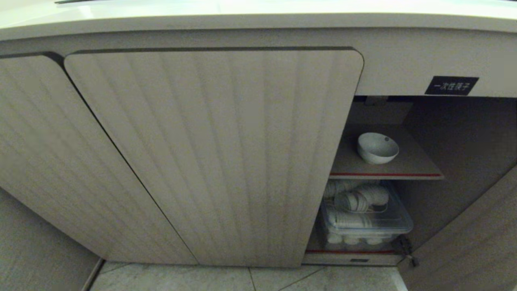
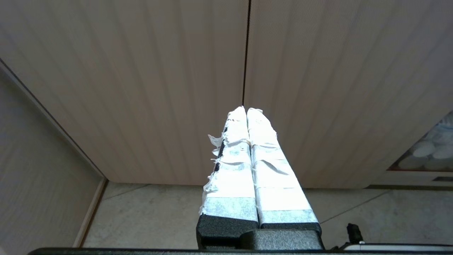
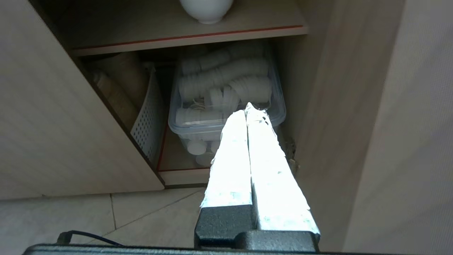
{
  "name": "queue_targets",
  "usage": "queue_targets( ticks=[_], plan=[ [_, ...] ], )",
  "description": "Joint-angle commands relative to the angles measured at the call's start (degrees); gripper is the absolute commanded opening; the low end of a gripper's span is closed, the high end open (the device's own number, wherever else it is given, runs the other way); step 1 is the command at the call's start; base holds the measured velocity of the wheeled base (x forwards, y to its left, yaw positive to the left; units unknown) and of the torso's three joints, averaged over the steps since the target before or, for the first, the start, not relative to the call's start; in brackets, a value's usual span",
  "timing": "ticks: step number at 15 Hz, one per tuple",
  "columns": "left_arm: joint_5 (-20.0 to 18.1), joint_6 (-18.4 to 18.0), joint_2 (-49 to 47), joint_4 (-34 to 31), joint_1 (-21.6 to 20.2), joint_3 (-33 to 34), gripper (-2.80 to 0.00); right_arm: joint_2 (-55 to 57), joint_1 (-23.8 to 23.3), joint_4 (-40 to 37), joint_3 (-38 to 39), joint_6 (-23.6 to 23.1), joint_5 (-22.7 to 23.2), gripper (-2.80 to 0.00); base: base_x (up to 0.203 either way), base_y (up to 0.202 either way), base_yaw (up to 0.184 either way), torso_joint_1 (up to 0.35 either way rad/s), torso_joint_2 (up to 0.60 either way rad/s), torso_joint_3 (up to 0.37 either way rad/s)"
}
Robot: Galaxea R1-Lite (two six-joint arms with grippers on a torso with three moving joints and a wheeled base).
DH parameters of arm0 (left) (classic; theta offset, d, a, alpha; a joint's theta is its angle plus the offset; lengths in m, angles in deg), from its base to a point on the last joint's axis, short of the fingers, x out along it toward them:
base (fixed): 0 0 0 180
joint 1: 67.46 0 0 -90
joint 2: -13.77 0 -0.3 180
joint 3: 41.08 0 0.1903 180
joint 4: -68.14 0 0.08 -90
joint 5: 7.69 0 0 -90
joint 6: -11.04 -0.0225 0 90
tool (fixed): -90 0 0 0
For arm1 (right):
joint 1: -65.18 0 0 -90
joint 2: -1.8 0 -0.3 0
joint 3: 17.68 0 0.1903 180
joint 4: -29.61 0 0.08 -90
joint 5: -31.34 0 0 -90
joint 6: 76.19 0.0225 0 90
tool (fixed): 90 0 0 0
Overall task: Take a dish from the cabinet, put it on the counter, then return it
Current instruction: Take the bowl from the cabinet
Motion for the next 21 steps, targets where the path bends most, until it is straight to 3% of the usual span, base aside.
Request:
queue_targets(
  ticks=[1,21],
  plan=[
    [0.0,0.0,0.0,0.0,0.0,0.1,-2.80,0.1,0.0,0.1,0.0,0.0,0.0,-2.80,0.000,0.000,0.000,0.000,0.00,0.000],
    [0.0,0.0,0.0,0.0,0.0,0.1,-2.80,0.1,0.0,0.1,0.0,0.0,0.0,-2.80,0.000,0.000,0.000,0.000,0.00,0.000]
  ],
)
